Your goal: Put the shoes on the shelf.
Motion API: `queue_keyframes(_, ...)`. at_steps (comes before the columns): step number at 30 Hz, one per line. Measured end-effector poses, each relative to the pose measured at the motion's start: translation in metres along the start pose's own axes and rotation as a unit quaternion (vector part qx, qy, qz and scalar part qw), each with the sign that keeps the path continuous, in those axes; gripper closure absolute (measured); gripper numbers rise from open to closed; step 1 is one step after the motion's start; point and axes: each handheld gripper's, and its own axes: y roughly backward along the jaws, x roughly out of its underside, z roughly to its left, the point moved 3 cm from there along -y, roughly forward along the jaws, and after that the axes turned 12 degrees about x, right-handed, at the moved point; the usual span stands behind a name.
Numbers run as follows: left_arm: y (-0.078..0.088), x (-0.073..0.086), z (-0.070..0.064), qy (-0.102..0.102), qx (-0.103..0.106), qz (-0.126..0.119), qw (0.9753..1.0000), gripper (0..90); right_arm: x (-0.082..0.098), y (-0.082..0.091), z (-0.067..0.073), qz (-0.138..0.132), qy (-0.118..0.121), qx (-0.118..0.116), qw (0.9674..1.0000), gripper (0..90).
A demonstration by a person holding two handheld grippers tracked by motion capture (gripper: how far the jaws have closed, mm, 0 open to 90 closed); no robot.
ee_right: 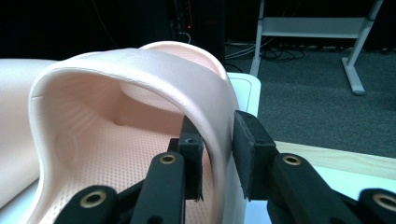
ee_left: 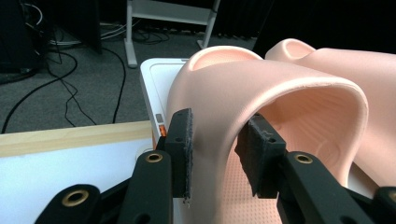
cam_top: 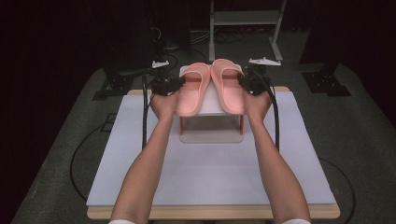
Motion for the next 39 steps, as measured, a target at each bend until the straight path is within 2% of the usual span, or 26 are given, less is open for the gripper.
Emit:
queue_keyframes(6, 0.003, 0.003, -0.002, -0.002, 0.005, 0.001, 1.0, 62.7, 0.002, 0.001, 0.001, 0.002, -0.001, -0.013, 0.9999, 68.2)
queue_keyframes(14, 0.005, 0.006, -0.003, 0.006, 0.019, -0.007, 0.9998, 62.6, 0.002, 0.003, 0.003, 0.004, -0.001, -0.021, 0.9998, 66.7)
queue_keyframes(19, 0.006, 0.008, -0.007, 0.0, 0.027, -0.011, 0.9996, 62.4, 0.002, 0.004, 0.005, 0.002, -0.005, -0.024, 0.9997, 65.8)
queue_keyframes(26, 0.005, 0.009, -0.009, -0.002, 0.027, -0.008, 0.9996, 62.9, 0.003, 0.006, 0.008, 0.002, -0.005, -0.028, 0.9996, 65.3)
queue_keyframes(33, 0.001, 0.009, -0.01, -0.009, 0.027, -0.006, 0.9996, 67.4, 0.004, 0.005, 0.009, 0.001, -0.003, -0.032, 0.9995, 65.1)
queue_keyframes(39, -0.003, 0.007, -0.011, -0.012, 0.025, -0.003, 0.9996, 66.1, 0.003, 0.003, 0.009, -0.001, -0.004, -0.032, 0.9995, 65.1)
